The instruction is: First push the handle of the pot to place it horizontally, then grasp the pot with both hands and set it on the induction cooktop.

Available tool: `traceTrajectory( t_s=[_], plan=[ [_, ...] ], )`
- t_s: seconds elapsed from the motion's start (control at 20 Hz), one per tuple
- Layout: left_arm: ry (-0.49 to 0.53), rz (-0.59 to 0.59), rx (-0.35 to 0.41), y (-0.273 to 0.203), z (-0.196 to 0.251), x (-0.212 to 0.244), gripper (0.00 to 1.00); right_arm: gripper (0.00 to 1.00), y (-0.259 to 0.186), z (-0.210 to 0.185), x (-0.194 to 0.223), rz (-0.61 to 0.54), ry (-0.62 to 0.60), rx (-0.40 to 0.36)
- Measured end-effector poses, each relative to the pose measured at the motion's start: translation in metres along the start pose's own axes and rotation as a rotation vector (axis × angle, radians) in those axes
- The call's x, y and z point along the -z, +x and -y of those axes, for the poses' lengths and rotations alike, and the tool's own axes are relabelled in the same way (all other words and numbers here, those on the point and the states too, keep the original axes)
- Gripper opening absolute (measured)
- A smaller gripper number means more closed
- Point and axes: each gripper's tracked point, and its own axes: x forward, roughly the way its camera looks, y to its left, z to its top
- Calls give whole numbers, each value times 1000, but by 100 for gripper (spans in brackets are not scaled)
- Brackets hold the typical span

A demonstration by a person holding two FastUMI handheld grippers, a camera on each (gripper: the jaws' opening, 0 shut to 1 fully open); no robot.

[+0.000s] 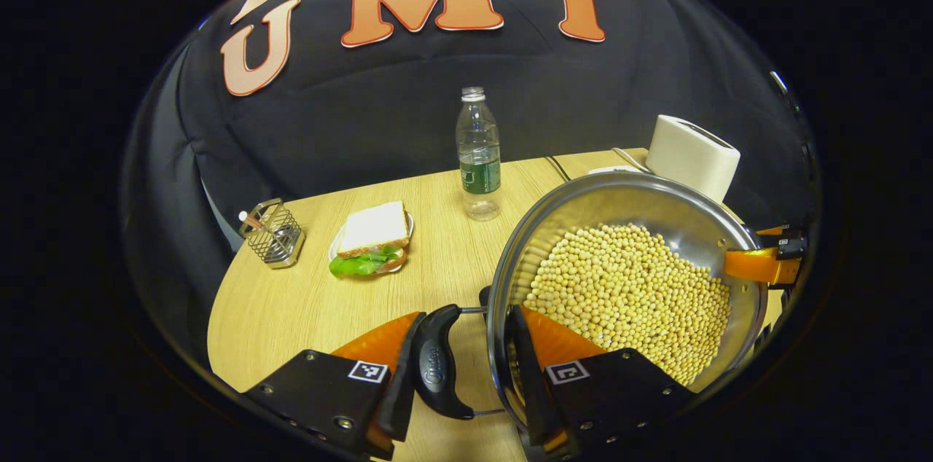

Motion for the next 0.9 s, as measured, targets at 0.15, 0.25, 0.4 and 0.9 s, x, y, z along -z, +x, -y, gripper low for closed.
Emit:
traceTrajectory(
  t_s=[0.15,0.25,0.4,0.9],
  plan=[
    [-20,9,5,0,1,2,63,49,8,2,-3,8,5,-15],
    [-30,19,-8,-7,0,-1,67,59,12,0,-7,27,6,-18],
    [-20,80,-39,-11,-11,-14,70,65,-6,16,-39,154,-78,46],
    [-102,655,-187,-249,-90,-167,77,92,-221,14,-183,737,-122,72]
  ],
)
